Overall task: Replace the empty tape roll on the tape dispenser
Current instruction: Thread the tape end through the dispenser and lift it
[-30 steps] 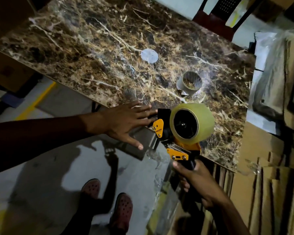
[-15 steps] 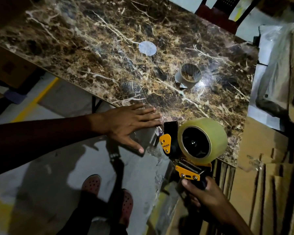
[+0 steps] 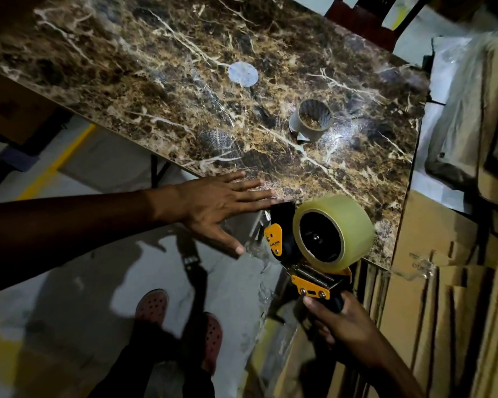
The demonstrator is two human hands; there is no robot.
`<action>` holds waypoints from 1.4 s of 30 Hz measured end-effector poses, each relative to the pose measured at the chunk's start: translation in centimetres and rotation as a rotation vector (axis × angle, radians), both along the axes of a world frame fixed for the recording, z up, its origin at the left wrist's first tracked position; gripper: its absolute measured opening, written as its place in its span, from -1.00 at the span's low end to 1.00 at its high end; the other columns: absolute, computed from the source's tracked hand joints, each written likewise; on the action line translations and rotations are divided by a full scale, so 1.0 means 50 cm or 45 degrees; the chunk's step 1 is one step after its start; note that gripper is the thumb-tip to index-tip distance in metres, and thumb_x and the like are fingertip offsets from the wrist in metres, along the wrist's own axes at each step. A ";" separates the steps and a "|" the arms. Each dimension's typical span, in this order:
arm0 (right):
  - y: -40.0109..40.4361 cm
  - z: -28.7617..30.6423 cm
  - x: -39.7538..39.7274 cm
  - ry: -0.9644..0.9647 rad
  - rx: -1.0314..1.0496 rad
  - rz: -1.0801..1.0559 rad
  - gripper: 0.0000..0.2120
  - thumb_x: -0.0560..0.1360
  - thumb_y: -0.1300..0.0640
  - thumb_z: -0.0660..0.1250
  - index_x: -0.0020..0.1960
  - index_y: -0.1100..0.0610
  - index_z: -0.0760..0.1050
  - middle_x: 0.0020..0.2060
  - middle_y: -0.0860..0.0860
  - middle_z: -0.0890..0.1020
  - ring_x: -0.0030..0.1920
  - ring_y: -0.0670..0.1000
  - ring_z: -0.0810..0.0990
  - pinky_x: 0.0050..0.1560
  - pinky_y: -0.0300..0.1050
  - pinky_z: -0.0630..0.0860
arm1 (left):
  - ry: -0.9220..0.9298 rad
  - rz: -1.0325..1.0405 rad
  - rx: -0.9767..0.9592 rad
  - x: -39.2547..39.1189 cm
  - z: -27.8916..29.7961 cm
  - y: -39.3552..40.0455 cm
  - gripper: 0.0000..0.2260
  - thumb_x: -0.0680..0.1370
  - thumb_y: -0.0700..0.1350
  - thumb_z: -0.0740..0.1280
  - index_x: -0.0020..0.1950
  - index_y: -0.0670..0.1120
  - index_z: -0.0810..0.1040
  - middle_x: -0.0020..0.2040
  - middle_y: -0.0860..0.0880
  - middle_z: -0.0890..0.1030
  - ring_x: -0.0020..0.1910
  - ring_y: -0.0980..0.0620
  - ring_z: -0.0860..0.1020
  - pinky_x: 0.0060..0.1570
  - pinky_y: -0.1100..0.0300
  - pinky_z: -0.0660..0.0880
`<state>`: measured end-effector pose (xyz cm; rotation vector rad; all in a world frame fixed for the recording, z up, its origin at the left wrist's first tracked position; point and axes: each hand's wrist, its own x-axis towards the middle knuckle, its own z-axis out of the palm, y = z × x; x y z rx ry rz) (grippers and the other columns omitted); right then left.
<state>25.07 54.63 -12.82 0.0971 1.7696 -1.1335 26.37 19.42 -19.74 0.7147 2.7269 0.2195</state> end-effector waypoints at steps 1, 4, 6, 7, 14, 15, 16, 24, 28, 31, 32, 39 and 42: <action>0.004 0.000 0.002 0.001 0.009 0.004 -0.68 0.44 0.04 0.50 -0.04 0.26 0.50 -0.45 0.13 0.31 -0.51 -0.03 0.25 -0.48 -0.20 0.19 | -0.020 0.005 0.010 -0.001 0.003 0.000 0.02 0.51 0.62 0.06 0.74 0.09 -0.26 0.77 0.02 -0.22 0.75 -0.12 -0.22 0.68 -0.26 -0.13; 0.011 -0.002 0.008 -0.016 0.014 -0.019 -0.69 0.44 0.04 0.51 -0.05 0.24 0.50 -0.45 0.13 0.33 -0.53 -0.03 0.25 -0.50 -0.21 0.19 | -0.053 0.014 0.008 0.001 0.010 -0.002 0.03 0.50 0.63 0.05 0.74 0.09 -0.29 0.76 0.03 -0.25 0.75 -0.10 -0.24 0.68 -0.25 -0.16; 0.012 -0.005 0.010 -0.014 0.035 -0.008 -0.71 0.45 0.03 0.53 -0.06 0.21 0.52 -0.44 0.13 0.35 -0.53 -0.02 0.26 -0.48 -0.20 0.20 | -0.047 0.016 -0.001 0.003 0.011 0.001 0.05 0.48 0.64 0.03 0.74 0.08 -0.29 0.76 0.03 -0.25 0.75 -0.10 -0.25 0.69 -0.24 -0.19; 0.015 -0.007 0.011 -0.004 0.052 0.004 -0.70 0.44 0.01 0.54 -0.07 0.20 0.53 -0.45 0.12 0.36 -0.53 -0.01 0.26 -0.45 -0.17 0.21 | -0.038 0.008 -0.010 0.002 0.010 0.004 0.06 0.47 0.64 0.03 0.74 0.08 -0.28 0.76 0.03 -0.25 0.75 -0.11 -0.25 0.69 -0.23 -0.20; 0.019 -0.015 0.017 0.041 -0.004 0.026 -0.72 0.53 0.10 0.51 -0.19 0.16 0.43 -0.53 0.05 0.34 -0.57 -0.02 0.23 -0.46 -0.14 0.21 | -0.055 0.070 -0.062 0.008 0.021 0.021 0.11 0.44 0.63 0.10 0.75 0.03 -0.23 0.77 -0.03 -0.20 0.75 -0.13 -0.23 0.70 -0.21 -0.19; 0.017 -0.014 0.018 0.053 -0.008 0.035 -0.72 0.54 0.11 0.50 -0.20 0.15 0.43 -0.54 0.04 0.34 -0.58 -0.01 0.24 -0.46 -0.14 0.22 | -0.063 0.103 -0.070 0.011 0.025 0.029 0.11 0.41 0.59 0.11 0.76 -0.01 -0.17 0.78 -0.06 -0.15 0.76 -0.13 -0.19 0.70 -0.23 -0.15; 0.017 -0.016 0.019 0.066 -0.010 0.042 -0.71 0.54 0.10 0.50 -0.22 0.14 0.43 -0.55 0.03 0.35 -0.58 -0.01 0.25 -0.46 -0.14 0.24 | -0.066 0.133 -0.071 0.012 0.028 0.034 0.12 0.38 0.56 0.11 0.77 -0.03 -0.12 0.78 -0.09 -0.11 0.76 -0.14 -0.17 0.70 -0.24 -0.12; 0.036 -0.023 0.017 0.041 -0.048 0.016 -0.72 0.57 0.06 0.48 -0.26 0.02 0.48 -0.54 0.01 0.36 -0.55 0.01 0.29 -0.41 -0.11 0.30 | -0.061 0.152 -0.054 0.002 -0.008 0.035 0.22 0.29 0.72 -0.05 0.77 0.01 -0.10 0.78 -0.13 -0.10 0.76 -0.18 -0.18 0.67 -0.34 -0.09; 0.042 -0.026 0.018 0.059 -0.013 0.038 -0.73 0.55 -0.02 0.50 -0.07 0.12 0.47 -0.52 0.00 0.38 -0.54 0.01 0.31 -0.39 -0.10 0.33 | -0.005 0.094 -0.044 0.006 -0.001 0.027 0.18 0.30 0.75 -0.21 0.76 0.07 -0.16 0.78 -0.09 -0.13 0.75 -0.20 -0.18 0.69 -0.30 -0.14; 0.044 -0.032 0.020 0.041 -0.011 0.007 -0.66 0.52 -0.06 0.52 -0.02 0.14 0.45 -0.51 -0.03 0.37 -0.52 0.01 0.32 -0.40 -0.10 0.33 | 0.029 0.017 -0.091 0.006 -0.001 0.015 0.05 0.40 0.72 -0.07 0.66 0.21 -0.43 0.75 0.00 -0.29 0.73 -0.18 -0.28 0.69 -0.22 -0.25; 0.043 -0.032 0.021 0.038 -0.026 0.001 -0.67 0.53 -0.05 0.52 -0.02 0.14 0.45 -0.51 -0.03 0.37 -0.52 0.00 0.32 -0.40 -0.10 0.32 | 0.038 0.013 -0.101 0.006 -0.002 0.016 0.04 0.40 0.72 -0.06 0.65 0.21 -0.45 0.75 0.00 -0.30 0.73 -0.18 -0.28 0.69 -0.23 -0.24; 0.034 -0.017 0.023 0.042 -0.085 0.015 -0.79 0.60 0.08 0.45 -0.04 0.16 0.46 -0.51 -0.01 0.37 -0.55 -0.01 0.31 -0.47 -0.13 0.30 | 0.088 0.028 -0.086 0.014 0.006 0.028 0.00 0.40 0.72 -0.12 0.58 0.27 -0.55 0.76 -0.04 -0.23 0.74 -0.22 -0.22 0.69 -0.30 -0.12; 0.036 -0.021 0.025 0.042 -0.108 0.007 -0.85 0.60 0.08 0.45 0.00 0.13 0.53 -0.51 -0.02 0.38 -0.55 -0.02 0.31 -0.47 -0.15 0.31 | 0.082 0.027 -0.105 0.017 0.005 0.032 0.00 0.40 0.72 -0.12 0.59 0.27 -0.55 0.76 -0.01 -0.25 0.74 -0.24 -0.23 0.67 -0.33 -0.09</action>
